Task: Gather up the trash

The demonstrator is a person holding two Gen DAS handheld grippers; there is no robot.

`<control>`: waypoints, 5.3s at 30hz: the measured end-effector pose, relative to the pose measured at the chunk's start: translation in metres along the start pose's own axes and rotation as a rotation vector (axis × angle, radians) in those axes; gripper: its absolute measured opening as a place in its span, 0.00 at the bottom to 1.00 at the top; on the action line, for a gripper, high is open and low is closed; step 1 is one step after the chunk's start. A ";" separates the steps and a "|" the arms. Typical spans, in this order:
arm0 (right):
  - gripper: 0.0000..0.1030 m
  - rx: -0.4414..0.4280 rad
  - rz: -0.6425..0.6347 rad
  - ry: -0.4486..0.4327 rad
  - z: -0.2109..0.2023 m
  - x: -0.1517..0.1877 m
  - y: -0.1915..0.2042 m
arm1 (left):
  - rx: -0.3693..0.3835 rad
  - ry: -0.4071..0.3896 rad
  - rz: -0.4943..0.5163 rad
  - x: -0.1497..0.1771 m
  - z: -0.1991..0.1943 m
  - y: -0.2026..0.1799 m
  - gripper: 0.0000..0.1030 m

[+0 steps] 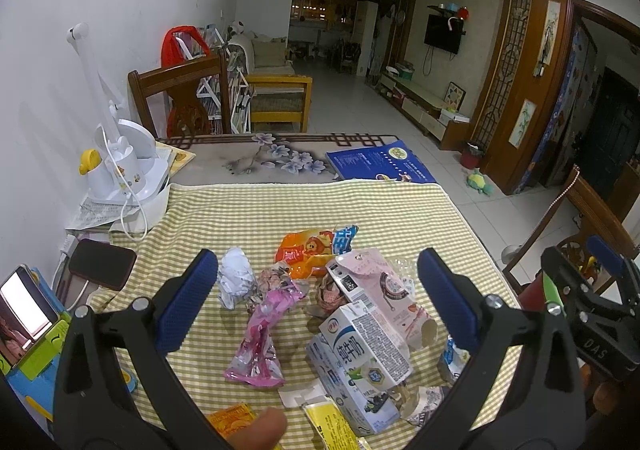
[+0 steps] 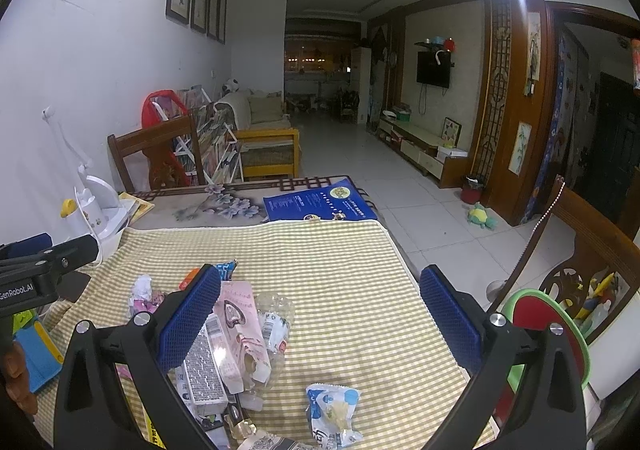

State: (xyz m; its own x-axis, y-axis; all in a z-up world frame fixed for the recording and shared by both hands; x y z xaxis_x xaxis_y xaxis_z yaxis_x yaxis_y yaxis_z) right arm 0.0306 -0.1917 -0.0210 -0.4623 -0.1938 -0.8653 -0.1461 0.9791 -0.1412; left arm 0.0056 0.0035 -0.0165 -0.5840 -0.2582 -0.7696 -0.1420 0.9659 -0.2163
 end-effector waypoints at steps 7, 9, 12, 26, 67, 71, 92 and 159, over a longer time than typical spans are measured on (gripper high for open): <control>0.93 -0.046 0.008 -0.005 -0.001 0.003 -0.002 | -0.034 -0.024 -0.039 -0.002 0.002 0.019 0.95; 0.93 -0.100 0.017 0.011 0.002 0.005 -0.001 | -0.054 -0.043 -0.052 -0.005 0.003 0.031 0.95; 0.93 -0.204 0.026 0.059 0.011 0.012 0.007 | -0.102 -0.091 -0.070 -0.005 0.002 0.051 0.95; 0.74 -0.460 0.034 0.495 0.158 0.049 0.066 | -0.146 0.242 -0.084 0.043 0.065 0.102 0.95; 0.41 -0.421 0.188 0.182 0.079 0.004 -0.061 | 0.239 0.233 -0.006 0.011 0.090 -0.042 0.16; 0.41 -0.370 0.230 0.176 0.064 0.019 -0.105 | 0.295 0.251 0.021 0.020 0.091 -0.088 0.16; 0.41 -0.001 0.510 0.212 -0.001 0.127 -0.362 | 0.573 0.426 0.223 0.094 0.114 -0.348 0.16; 0.66 -0.492 -0.006 0.386 0.099 0.052 0.045 | -0.160 0.686 -0.343 0.174 0.080 0.108 0.76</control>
State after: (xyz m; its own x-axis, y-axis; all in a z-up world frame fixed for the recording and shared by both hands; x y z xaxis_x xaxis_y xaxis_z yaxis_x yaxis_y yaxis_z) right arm 0.0868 -0.1514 -0.1196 -0.7295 -0.2975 -0.6159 -0.4931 0.8528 0.1721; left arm -0.0479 0.0619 -0.2217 -0.8425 -0.5249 -0.1208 -0.4870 0.8382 -0.2454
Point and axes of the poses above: each gripper's, at about its wrist camera, not at the fingertips, and z roughly the way its jaws point, y to its left, x to its underside, the point moved 2 cm from there along z, roughly the way its jaws point, and after that the axes turned 8 degrees about -z, right-handed, at the moved point
